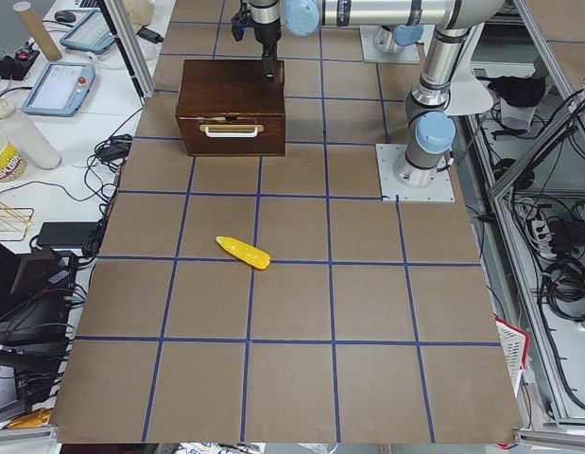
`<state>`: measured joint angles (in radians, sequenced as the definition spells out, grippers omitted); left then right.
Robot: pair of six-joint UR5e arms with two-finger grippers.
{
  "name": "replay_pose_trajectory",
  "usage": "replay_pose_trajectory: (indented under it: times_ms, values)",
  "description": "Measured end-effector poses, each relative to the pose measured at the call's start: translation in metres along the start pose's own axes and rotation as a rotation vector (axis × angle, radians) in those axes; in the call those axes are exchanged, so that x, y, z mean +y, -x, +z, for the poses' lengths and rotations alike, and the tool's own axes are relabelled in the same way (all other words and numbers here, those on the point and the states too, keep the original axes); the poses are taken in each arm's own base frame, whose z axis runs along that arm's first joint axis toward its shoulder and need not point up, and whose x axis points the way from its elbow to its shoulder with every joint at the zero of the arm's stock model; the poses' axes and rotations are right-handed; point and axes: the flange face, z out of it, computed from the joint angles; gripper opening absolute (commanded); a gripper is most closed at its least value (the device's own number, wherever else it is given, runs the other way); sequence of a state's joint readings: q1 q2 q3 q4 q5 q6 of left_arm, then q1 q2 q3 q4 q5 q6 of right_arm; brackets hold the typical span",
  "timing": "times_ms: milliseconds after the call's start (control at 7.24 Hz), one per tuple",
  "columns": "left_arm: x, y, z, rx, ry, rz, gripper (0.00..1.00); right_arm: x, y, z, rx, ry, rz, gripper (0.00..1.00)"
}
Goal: Open drawer and put corn inside
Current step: 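Lift the left gripper off the cabinet top and move it outward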
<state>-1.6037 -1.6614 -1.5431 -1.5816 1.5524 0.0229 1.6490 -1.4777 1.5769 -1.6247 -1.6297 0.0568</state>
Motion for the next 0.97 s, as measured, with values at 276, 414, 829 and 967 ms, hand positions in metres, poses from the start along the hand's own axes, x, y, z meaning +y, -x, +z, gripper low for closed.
replay_pose_trajectory:
  times_ms: [276, 414, 829, 967]
  values:
    - [0.0005, 0.0000, 0.0000, 0.000, 0.000, 0.002, 1.00, -0.0001, 0.0000, 0.0002, 0.000, 0.000, 0.000, 1.00]
    - [0.0006, 0.0001, 0.0000, 0.000, 0.000, 0.002, 1.00, -0.0001, -0.0001, 0.0002, 0.001, 0.001, 0.000, 1.00]
    - [-0.0011, 0.0048, 0.0009, 0.001, 0.002, -0.004, 1.00, -0.0002, 0.0000, 0.0001, 0.000, 0.000, 0.000, 1.00]
    - [-0.0013, 0.0058, 0.0002, 0.001, 0.000, -0.005, 1.00, -0.0002, 0.0000, 0.0001, 0.000, -0.001, 0.000, 1.00]
